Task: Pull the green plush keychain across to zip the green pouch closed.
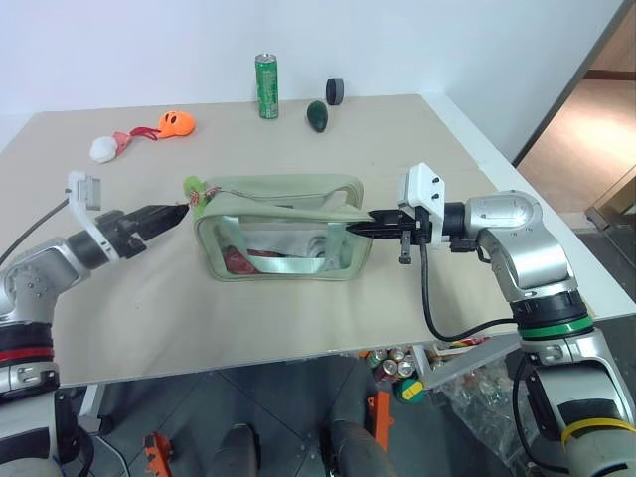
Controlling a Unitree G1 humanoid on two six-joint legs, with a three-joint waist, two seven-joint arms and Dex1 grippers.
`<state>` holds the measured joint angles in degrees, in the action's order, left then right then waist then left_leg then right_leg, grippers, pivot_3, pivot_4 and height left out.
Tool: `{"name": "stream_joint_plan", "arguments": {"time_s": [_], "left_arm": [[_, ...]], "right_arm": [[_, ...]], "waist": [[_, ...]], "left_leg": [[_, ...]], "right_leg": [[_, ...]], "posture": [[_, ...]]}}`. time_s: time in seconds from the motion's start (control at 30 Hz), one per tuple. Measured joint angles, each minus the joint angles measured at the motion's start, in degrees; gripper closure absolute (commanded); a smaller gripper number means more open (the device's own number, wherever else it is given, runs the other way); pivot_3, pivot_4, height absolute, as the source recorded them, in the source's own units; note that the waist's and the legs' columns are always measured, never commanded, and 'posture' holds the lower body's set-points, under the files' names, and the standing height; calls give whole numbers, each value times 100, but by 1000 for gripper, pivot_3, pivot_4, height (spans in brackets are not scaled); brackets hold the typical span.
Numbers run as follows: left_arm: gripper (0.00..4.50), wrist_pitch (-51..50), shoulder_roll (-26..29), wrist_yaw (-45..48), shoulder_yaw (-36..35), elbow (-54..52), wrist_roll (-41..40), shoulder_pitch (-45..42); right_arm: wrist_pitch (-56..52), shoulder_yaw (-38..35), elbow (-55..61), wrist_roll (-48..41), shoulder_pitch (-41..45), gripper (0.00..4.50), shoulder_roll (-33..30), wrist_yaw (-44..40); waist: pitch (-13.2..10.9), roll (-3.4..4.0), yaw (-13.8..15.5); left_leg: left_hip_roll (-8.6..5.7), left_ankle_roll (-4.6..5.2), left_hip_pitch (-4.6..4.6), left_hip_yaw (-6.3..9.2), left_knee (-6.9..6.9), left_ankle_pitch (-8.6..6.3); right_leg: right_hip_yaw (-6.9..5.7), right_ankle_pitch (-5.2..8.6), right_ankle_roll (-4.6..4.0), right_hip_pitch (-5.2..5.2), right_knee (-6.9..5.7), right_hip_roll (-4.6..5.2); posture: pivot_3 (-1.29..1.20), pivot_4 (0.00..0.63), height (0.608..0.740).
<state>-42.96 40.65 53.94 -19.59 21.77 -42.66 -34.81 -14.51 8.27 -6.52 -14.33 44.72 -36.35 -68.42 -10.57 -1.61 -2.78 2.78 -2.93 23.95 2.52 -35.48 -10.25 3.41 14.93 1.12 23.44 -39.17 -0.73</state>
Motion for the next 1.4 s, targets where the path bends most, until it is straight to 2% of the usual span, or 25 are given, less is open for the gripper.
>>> {"name": "stream_joint_plan", "arguments": {"time_s": [0.1,0.3,0.43,0.73,0.93,1.13,1.4], "left_arm": [[0,-131,-185,-35,73,-7,-27,-129],[0,-374,-199,4,191,30,10,-377],[1240,-304,-270,-19,232,213,160,-492],[4364,-313,-340,24,164,205,152,-497],[4464,-389,-373,-106,-88,206,-43,-652],[4464,-575,-193,-118,-731,242,-543,-994],[4464,-626,-175,-3,-502,63,-505,-930]], "right_arm": [[-81,-6,107,-8,-54,4428,0,69],[-229,-21,319,-23,-176,4428,-4,204],[-290,-37,425,-48,-232,4500,-10,268],[-322,-54,458,-93,-305,4500,-14,353],[-319,-52,457,-116,-307,4500,29,353],[-302,-23,424,-105,-302,4500,55,353],[-282,-18,403,-100,-283,4500,89,353]], "waist": [[0,0,-2],[0,0,-3],[0,0,2],[0,0,2],[0,-1,0],[-1,-1,0],[-1,-1,2]], "left_leg": [[0,0,0,2,0,0],[-1,0,-2,1,-1,0],[-1,0,-1,2,-1,0],[-2,-1,0,2,-2,0],[-2,-1,3,3,-1,0],[-4,-1,5,3,-1,0],[-3,-3,5,5,-2,2]], "right_leg": [[-2,0,0,0,0,-1],[0,1,2,-1,0,-1],[-1,1,2,-1,0,-1],[-1,1,2,-1,0,0],[-2,1,3,1,0,0],[-2,4,9,1,0,2],[-4,3,6,0,0,1]], "posture": [[0,150,740],[0,150,740],[0,150,740],[0,150,740],[0,150,740],[0,150,740],[0,150,740]]}}
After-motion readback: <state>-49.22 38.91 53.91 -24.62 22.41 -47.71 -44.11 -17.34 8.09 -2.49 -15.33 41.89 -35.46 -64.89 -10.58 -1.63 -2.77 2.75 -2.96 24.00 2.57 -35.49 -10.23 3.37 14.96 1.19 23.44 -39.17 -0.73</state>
